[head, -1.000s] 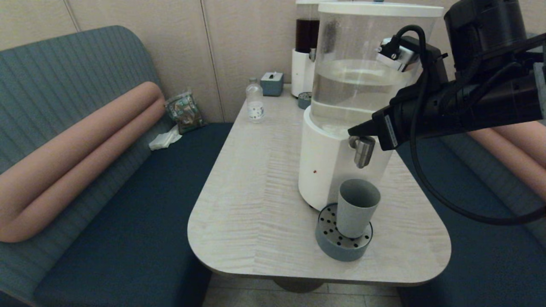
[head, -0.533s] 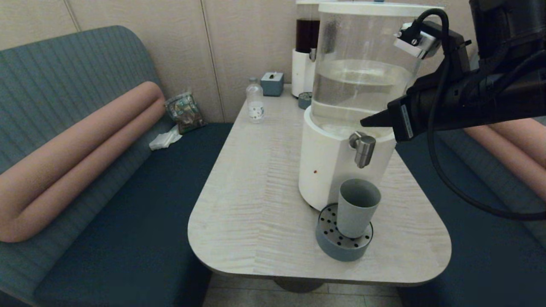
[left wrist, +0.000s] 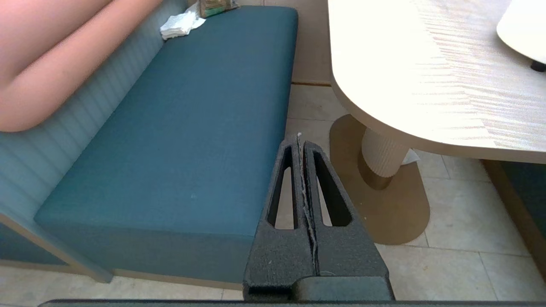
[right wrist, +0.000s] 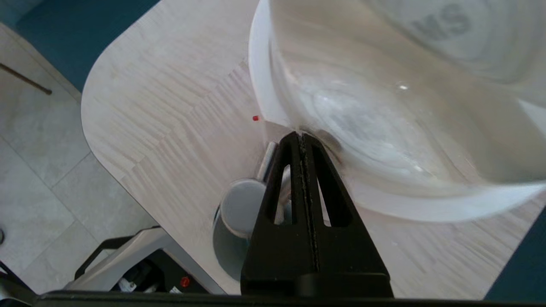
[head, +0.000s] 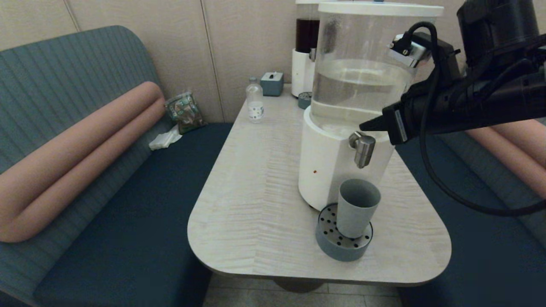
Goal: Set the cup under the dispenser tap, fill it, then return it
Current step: Turn on the faucet
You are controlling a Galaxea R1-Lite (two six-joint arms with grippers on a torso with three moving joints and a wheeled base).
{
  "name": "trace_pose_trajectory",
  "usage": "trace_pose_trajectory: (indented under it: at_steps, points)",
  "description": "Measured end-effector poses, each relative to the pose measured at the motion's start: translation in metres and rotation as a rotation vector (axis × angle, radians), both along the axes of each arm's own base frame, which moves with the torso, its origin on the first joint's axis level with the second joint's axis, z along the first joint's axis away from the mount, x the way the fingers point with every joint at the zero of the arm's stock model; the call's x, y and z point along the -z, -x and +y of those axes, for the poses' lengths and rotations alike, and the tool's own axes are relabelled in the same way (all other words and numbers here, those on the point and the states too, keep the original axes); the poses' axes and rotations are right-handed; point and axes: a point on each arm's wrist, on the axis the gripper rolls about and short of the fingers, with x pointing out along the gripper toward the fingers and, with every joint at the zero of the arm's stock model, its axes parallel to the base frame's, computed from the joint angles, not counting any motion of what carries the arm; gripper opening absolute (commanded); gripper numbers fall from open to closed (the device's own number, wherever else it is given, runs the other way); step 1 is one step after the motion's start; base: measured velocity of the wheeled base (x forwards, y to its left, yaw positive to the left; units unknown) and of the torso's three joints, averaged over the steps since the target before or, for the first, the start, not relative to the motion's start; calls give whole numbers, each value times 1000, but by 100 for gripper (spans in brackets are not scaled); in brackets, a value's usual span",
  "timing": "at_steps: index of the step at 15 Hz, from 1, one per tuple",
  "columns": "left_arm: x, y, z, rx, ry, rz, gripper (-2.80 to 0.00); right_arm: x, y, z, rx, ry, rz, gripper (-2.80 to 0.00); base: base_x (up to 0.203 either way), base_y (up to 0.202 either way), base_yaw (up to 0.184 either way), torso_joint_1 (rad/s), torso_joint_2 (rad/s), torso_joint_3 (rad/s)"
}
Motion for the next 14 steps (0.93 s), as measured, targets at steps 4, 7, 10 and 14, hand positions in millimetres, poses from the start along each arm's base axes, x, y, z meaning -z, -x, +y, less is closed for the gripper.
trace_pose_trajectory:
  at_steps: [4, 7, 10, 14]
  points:
    - [0, 0, 0, 0, 0, 0, -280, 7, -6, 3, 7, 14, 18, -280, 0, 0, 0, 0, 0, 0]
    - [0, 0, 0, 1, 0, 0, -280, 8, -5, 6, -3, 17, 21, -280, 0, 0, 0, 0, 0, 0]
    - [0, 0, 0, 0, 1, 0, -280, 9, -4, 9, -11, 21, 24, -280, 0, 0, 0, 0, 0, 0]
    - [0, 0, 0, 0, 0, 0, -280, 9, -3, 12, -38, 27, 19, -280, 0, 0, 0, 0, 0, 0]
